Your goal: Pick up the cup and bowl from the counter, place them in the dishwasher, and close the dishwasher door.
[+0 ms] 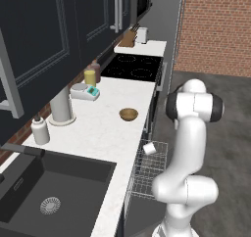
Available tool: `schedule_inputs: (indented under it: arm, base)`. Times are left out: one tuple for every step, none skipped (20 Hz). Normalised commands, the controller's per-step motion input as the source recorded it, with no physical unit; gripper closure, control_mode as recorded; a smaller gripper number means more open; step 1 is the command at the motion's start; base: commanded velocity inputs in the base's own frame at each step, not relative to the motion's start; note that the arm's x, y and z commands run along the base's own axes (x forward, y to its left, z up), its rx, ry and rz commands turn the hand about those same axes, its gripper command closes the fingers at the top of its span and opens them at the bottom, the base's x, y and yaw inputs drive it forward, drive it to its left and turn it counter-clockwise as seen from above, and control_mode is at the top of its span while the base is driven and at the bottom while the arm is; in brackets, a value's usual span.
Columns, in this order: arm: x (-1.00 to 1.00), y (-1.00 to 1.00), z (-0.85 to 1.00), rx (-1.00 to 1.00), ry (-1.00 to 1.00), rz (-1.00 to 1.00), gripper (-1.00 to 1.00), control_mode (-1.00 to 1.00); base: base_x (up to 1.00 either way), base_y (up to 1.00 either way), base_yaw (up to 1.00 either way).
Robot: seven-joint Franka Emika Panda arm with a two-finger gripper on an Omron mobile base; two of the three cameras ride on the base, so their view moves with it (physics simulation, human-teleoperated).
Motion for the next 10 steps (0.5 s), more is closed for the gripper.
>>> schedule_inputs:
  arm:
    - [-0.37, 0.0, 1.0, -0.16, -0.3, 0.28, -1.0, -1.0]
    - [-0.41, 0.0, 1.0, -0.16, -0.29, 0.29, -1.0, -1.0]
    - [-0.38, 0.0, 1.0, -0.15, -0.28, 0.28, -1.0, -1.0]
    - [-0.36, 0.06, 0.96, -0.15, -0.26, 0.28, -1.0, -1.0]
    - [-0.29, 0.1, 0.88, -0.15, -0.25, 0.28, -1.0, -1.0]
    - [-0.21, 0.11, 0.84, -0.15, -0.24, 0.28, -1.0, -1.0]
    - [-0.17, 0.13, 0.77, -0.13, -0.23, 0.29, -1.0, -1.0]
    - [-0.07, 0.18, 0.73, -0.12, -0.2, 0.29, -1.0, -1.0]
    - [0.0, 0.26, 0.63, -0.11, -0.18, 0.29, -1.0, -1.0]
    - [0.0, 0.39, 0.51, -0.09, -0.14, 0.29, -1.0, -1.0]
  base:
    - [0.0, 0.0, 0.0]
    - [0.0, 0.0, 0.0]
    - [0.0, 0.0, 0.0]
    - [0.0, 0.0, 0.0]
    - [0.0, 0.0, 0.0]
    - [0.0, 0.0, 0.0]
    - [0.0, 0.0, 0.0]
    - [0.0, 0.0, 0.0]
    - [0.0, 0.0, 0.0]
    - [0.0, 0.0, 0.0]
